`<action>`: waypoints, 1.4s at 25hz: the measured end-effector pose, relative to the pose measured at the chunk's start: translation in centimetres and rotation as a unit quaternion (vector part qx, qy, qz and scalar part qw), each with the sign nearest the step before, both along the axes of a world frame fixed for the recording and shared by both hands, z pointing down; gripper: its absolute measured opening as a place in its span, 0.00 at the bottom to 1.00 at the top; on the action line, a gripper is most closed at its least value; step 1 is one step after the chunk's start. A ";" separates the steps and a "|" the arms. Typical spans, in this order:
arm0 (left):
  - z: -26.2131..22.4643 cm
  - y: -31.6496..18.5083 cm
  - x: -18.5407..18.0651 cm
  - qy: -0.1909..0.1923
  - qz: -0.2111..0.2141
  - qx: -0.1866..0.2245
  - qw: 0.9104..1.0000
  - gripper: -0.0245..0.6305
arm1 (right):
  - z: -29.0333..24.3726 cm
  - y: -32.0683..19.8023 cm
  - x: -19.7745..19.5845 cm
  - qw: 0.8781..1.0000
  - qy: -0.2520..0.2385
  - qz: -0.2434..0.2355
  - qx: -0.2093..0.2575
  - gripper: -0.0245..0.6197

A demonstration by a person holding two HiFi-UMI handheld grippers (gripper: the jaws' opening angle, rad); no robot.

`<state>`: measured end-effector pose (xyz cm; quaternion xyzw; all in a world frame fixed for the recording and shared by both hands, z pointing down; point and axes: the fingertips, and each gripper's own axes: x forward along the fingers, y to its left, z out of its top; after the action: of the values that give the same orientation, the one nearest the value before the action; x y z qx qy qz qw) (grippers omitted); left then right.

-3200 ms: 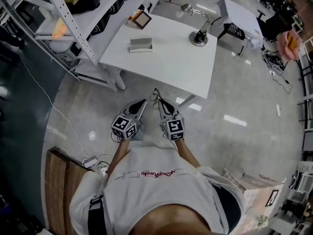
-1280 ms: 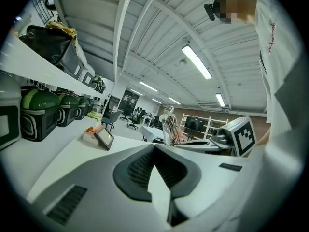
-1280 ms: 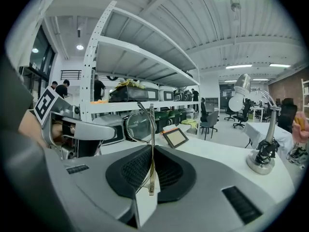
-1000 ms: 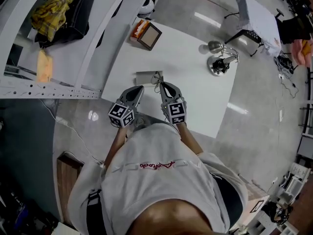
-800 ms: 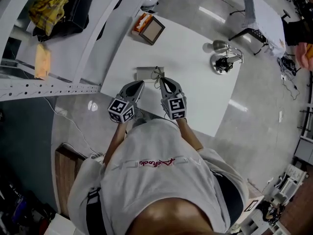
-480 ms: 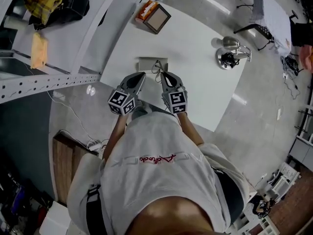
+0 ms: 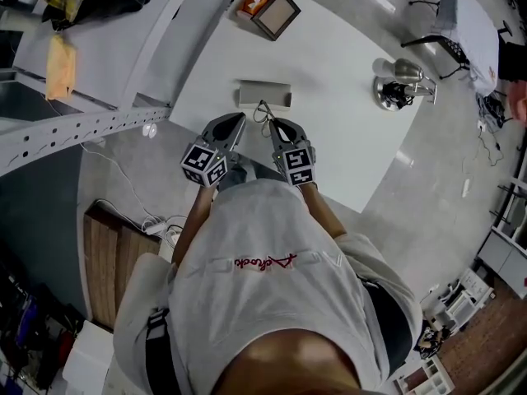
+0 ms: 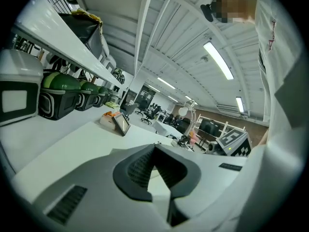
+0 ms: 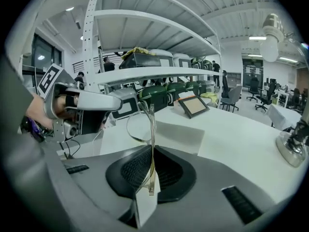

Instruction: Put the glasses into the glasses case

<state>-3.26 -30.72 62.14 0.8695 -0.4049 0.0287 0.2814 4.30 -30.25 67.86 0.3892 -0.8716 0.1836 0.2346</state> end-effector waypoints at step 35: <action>-0.5 2.2 -8.0 0.015 -0.082 0.007 0.997 0.05 | 5.3 -9.2 -2.7 0.858 0.390 -0.300 0.145 0.06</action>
<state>-11.28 -28.51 61.67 0.8356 -0.4708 -0.0101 0.2830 1.56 -39.46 73.13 0.1779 -0.8001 -0.1913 0.5400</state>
